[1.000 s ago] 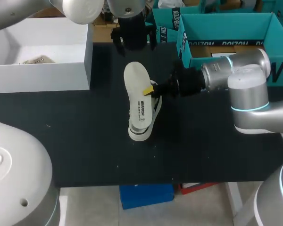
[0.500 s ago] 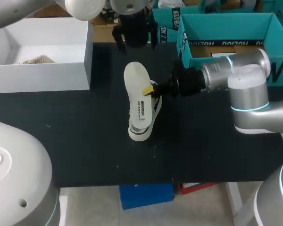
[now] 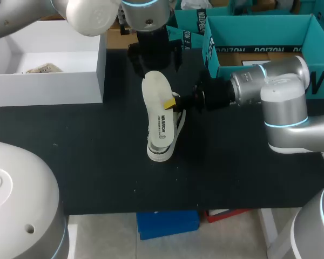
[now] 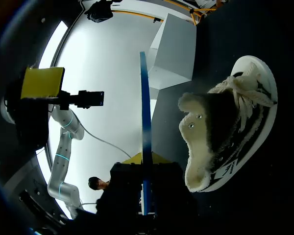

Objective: Take the shoe out of the shoebox, open the shoe tongue, remove and reinsert the insole, then place the shoe into the shoebox

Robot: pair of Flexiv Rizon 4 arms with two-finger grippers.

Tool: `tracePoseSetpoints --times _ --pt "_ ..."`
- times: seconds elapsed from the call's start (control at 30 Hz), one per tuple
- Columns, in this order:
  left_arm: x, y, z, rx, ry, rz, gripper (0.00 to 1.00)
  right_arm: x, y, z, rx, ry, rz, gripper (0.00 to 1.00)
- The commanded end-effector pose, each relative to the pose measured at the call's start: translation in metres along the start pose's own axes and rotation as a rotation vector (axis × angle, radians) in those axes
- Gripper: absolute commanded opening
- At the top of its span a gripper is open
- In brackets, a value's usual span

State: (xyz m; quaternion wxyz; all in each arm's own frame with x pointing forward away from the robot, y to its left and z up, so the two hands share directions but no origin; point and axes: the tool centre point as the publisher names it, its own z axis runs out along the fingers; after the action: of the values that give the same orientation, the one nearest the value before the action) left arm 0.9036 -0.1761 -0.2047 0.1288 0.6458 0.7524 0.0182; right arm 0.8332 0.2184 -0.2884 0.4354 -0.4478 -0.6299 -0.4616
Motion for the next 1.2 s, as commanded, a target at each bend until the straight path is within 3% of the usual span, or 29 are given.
tracePoseSetpoints --times 0.03,0.57,0.97,1.2 --pt "0.009 -0.025 -0.009 -0.036 -0.005 -0.007 1.00 -0.001 0.000 0.002 -0.003 -0.001 0.000 0.00" --pt "0.019 -0.107 -0.015 -0.004 -0.006 0.030 1.00 -0.001 0.000 0.002 -0.003 -0.001 0.000 0.00" --pt "0.016 -0.141 -0.019 0.000 -0.022 0.045 1.00 -0.001 0.000 0.002 -0.003 -0.001 0.000 0.00" --pt "0.022 -0.146 -0.019 -0.008 -0.018 0.023 1.00 -0.001 0.000 0.002 -0.003 -0.001 0.000 0.00"
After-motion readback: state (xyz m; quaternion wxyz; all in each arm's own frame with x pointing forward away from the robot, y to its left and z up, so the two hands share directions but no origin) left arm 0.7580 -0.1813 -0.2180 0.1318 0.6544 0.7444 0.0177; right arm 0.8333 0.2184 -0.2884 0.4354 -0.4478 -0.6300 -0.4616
